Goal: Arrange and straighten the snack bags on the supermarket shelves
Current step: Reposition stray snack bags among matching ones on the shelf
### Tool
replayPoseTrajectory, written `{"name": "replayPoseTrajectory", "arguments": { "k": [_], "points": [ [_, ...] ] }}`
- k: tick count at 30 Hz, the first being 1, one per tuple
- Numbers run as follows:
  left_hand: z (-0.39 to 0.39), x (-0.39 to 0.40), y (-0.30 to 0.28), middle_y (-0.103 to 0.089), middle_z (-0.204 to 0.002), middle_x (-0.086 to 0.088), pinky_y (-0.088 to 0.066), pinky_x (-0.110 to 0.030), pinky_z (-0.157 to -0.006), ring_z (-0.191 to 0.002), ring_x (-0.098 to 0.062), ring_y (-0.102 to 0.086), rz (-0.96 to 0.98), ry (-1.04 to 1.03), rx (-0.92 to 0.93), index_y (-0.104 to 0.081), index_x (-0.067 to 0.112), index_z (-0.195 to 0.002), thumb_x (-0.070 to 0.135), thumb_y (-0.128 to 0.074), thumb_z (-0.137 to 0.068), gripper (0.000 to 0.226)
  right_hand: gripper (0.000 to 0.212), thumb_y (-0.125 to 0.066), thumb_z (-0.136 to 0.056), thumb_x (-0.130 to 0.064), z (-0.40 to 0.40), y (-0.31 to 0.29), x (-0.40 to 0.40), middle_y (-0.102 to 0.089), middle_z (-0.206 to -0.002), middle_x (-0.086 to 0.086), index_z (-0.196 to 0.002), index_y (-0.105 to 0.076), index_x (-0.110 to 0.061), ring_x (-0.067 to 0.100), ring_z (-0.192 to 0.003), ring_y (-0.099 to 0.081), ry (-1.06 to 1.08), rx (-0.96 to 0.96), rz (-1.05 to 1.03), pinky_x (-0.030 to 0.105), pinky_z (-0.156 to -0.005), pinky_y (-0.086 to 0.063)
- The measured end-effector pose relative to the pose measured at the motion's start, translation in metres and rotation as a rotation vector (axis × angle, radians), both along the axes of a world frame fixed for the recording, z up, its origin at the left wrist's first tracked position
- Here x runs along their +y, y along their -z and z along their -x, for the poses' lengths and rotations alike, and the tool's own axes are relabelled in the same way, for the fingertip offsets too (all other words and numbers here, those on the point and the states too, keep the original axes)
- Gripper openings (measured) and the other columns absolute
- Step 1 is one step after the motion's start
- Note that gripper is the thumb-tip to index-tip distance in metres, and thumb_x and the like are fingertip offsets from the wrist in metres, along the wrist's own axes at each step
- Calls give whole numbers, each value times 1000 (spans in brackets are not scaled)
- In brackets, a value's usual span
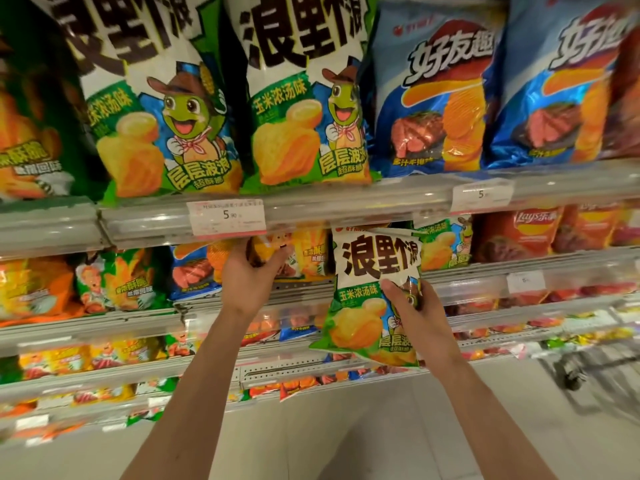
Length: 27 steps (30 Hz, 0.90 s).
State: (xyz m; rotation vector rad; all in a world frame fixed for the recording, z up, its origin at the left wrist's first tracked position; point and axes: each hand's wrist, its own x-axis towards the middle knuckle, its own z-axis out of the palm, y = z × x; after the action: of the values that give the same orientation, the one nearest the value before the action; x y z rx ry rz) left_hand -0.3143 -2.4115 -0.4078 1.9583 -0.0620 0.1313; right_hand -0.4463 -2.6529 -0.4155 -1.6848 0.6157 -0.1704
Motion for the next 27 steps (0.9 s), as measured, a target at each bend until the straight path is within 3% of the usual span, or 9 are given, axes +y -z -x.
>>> {"name": "replayPoseTrajectory", "arguments": {
  "k": [2,5,7,13,18,20,22,25,27],
  "points": [
    [8,9,3,-70,-88,-6,-58,-44,-72,-78,-25,-67,26,-7,3,-65,20,-114,51,-81,-82,47,51,-69,-84,-58,1,-1,-2,-69,-113,-11,-125,-57,-30,12,-108,-66,-6,-2,22,28,-85,-50],
    [26,22,3,-73,-99,7,-56,-26,-76,-89,-9,-69,79,-30,-24,-66,21,-118,41,-82,-84,42,49,-70,-82,-63,1,2,0,-69,-115,-11,-119,-59,-34,14,-110,-66,-48,7,62,36,-96,-52],
    [38,33,1,-73,-105,14,-53,-18,-81,-95,-1,-68,104,-43,-26,-67,25,-120,38,-81,-84,41,43,-70,-82,-61,0,2,5,-70,-112,-12,-115,-61,-35,12,-108,-67,-77,7,58,31,-90,-54],
    [63,82,-3,-73,-106,13,-57,-41,-93,-103,-9,-69,117,-144,22,-64,30,-122,45,-83,-80,49,36,-68,-88,-56,-30,-11,34,-62,-95,-19,-107,-58,-27,-3,-88,-59,-148,-8,121,21,-77,-44],
    [76,120,-14,-72,-109,10,-59,-43,-89,-98,-11,-71,104,-184,34,-64,29,-124,53,-84,-72,61,29,-68,-89,-56,-78,-18,63,-62,-91,-12,-94,-56,-30,0,-84,-57,-152,-100,160,21,-71,-40],
    [78,128,-16,-73,-108,11,-60,-43,-86,-97,-9,-71,78,-168,40,-63,33,-121,65,-84,-67,66,51,-66,-85,-65,-97,-18,73,-69,-108,0,-111,-62,-21,19,-103,-64,-143,-150,160,23,-89,-47],
    [76,125,-15,-72,-105,14,-60,-44,-85,-97,-9,-71,72,-176,38,-63,37,-119,67,-80,-66,64,67,-64,-87,-63,-111,-21,83,-65,-133,5,-134,-57,-16,30,-128,-55,-140,-173,165,39,-110,-42],
    [70,111,-11,-71,-103,15,-60,-44,-87,-95,-6,-69,80,-196,25,-61,34,-122,53,-85,-76,55,70,-60,-93,-59,-120,-17,89,-55,-147,5,-148,-47,-18,29,-138,-47,-185,-135,149,37,-112,-36],
    [67,102,-8,-70,-104,14,-59,-38,-86,-90,3,-67,96,-207,23,-60,28,-125,45,-84,-79,54,69,-62,-91,-61,-114,-11,86,-59,-141,0,-146,-48,-23,25,-133,-52,-244,-112,150,38,-111,-41]
  ]
}}
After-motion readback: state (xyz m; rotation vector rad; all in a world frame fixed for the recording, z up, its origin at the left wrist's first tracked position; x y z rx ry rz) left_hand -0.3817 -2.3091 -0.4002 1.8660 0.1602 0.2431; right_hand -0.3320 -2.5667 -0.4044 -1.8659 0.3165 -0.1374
